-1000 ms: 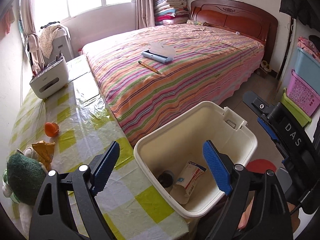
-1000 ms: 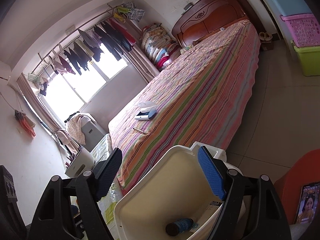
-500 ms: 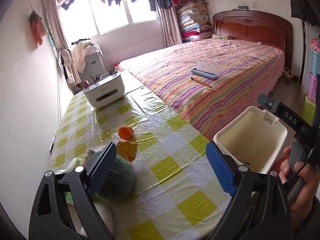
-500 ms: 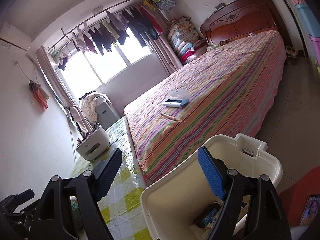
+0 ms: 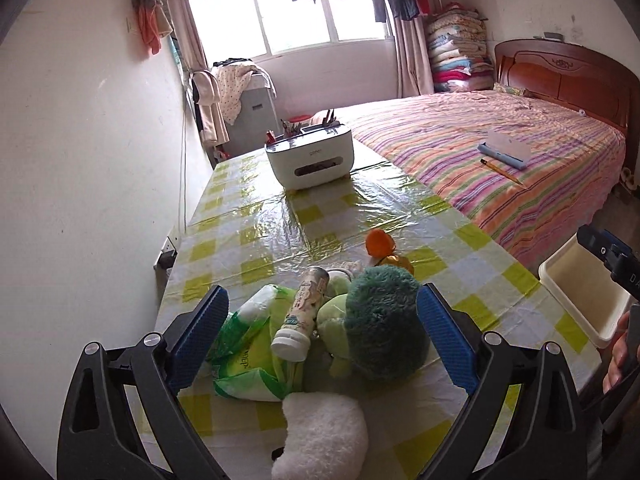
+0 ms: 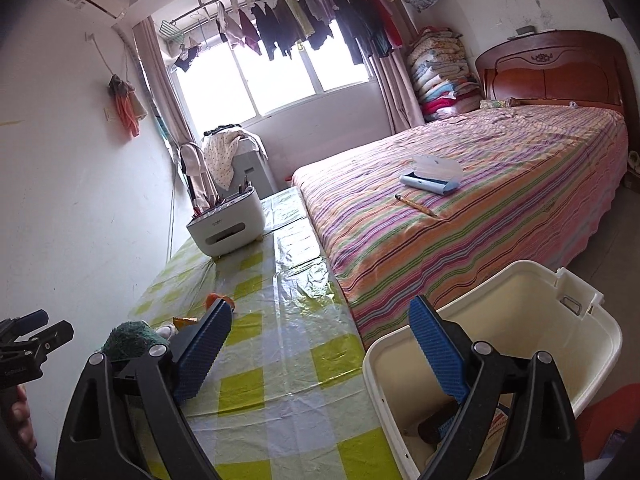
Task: Collect trash
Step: 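Grasp the green plush broccoli toy with the right tool while the left tool moves toward the white can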
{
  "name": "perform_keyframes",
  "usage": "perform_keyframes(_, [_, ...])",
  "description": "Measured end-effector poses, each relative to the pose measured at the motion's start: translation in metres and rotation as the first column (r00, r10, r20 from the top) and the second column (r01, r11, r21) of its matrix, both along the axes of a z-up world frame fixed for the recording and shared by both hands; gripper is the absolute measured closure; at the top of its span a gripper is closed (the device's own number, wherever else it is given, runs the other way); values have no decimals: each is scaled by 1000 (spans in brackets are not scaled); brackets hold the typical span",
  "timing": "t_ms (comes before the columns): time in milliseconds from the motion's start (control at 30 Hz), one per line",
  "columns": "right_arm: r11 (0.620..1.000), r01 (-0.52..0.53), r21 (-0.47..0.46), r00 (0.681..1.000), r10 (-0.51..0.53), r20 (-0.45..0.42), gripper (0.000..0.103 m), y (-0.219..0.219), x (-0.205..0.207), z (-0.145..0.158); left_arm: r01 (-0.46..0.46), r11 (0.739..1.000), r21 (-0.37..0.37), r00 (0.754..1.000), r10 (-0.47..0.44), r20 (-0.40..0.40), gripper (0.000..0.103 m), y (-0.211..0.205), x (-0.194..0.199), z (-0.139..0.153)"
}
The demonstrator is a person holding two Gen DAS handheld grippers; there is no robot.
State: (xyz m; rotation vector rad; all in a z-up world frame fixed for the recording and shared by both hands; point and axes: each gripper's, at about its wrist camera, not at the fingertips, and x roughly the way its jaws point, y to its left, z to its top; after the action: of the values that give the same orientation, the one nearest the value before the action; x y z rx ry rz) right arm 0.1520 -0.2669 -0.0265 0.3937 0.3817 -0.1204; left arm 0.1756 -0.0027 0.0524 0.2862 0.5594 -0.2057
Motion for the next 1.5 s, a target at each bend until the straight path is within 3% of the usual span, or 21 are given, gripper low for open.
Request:
perform_keyframes(133, [998,-56,18,998,56,-29,16,14,10,-5,-69,996,-64,997,67,-38,9,32,10,0])
perform_keyframes(333, [979,-202,15,978,202,-47,16,44,22,-8,-143,974,-175,975,108,-196,9,68,25,-12])
perform_keyframes(500, [946,-320,47,946,322,-50,16,74,36,-9,-204,948,-243,950,132,-281,9,90,33,-20])
perform_keyframes(633, [896,-439,66,895,443,-48,16,108,52,-2,-256,925,-280,940,171,-294,9,105,38,-17])
perform_keyframes(767, [869,-492,-43,869,487,-88,16,147,64,3,-302,904,-301,928,206,-311,9,117,42,-15])
perform_keyframes(900, [872,-483,-78,871,470,-142,16,163,84,-2,-327,899,-290,913,221,-343,9,124,48,-19])
perform_keyframes(1100, [860,-510,-24,849,498,-175,12,172,107,-14,-342,894,-288,890,210,-406,9,129,50,-27])
perform_keyframes(1300, [808,-589,11,789,578,-208,11,186,107,-23,-327,908,-262,880,192,-434,9,129,46,-33])
perform_keyframes(1400, [779,-627,5,757,610,-234,11,197,106,-28,-352,896,-271,867,203,-454,9,132,50,-36])
perform_keyframes(1500, [775,-631,-45,760,605,-239,11,205,103,-30,-358,883,-305,864,189,-467,9,132,54,-35])
